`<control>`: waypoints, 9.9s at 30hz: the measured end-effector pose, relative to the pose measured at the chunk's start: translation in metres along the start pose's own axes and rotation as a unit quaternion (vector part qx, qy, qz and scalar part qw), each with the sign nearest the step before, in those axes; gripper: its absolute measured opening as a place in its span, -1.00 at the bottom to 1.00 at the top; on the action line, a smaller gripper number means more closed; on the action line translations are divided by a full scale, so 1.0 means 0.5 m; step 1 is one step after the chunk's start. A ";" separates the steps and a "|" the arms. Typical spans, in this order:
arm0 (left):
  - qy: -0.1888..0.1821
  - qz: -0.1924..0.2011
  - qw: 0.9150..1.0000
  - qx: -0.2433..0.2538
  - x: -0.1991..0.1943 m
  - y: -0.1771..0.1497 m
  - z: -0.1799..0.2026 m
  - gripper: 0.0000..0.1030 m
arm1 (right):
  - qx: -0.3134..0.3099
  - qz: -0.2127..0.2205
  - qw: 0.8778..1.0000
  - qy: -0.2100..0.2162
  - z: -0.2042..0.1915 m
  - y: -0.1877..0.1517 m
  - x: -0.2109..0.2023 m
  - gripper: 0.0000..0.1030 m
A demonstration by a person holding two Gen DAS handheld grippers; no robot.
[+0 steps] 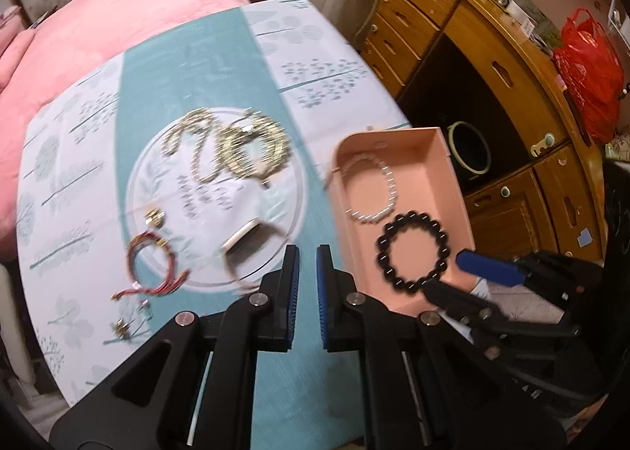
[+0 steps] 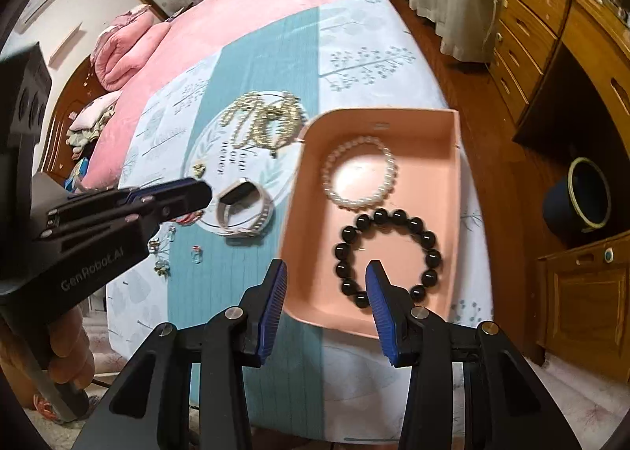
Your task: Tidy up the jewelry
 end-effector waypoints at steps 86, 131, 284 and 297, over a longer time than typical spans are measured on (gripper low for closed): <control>0.021 0.033 0.997 -0.069 -0.015 -0.057 -0.332 -0.94 | -0.004 0.104 0.993 0.051 -0.266 0.048 0.063 -0.94; 0.005 -0.016 0.999 0.048 0.143 0.093 0.114 -0.92 | 0.004 0.036 0.998 0.044 0.040 -0.028 0.043 -0.70; -0.030 0.005 0.999 -0.029 0.165 0.229 -0.301 -0.86 | -0.011 0.098 0.995 0.021 -0.145 0.274 0.111 -0.50; -0.080 0.088 0.992 -0.031 -0.079 0.229 -0.201 -0.86 | -0.013 0.141 0.989 0.038 -0.155 0.214 -0.046 -0.50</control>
Point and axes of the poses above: each gripper's, at about its wrist camera, not at the fingertips, and x roughly the way its jaws point, z to its right, y to its top, the point moved 4 cm from there along x, roughly the way its jaws point, and after that the axes turned 7 degrees about x, right-handed, at the moved point
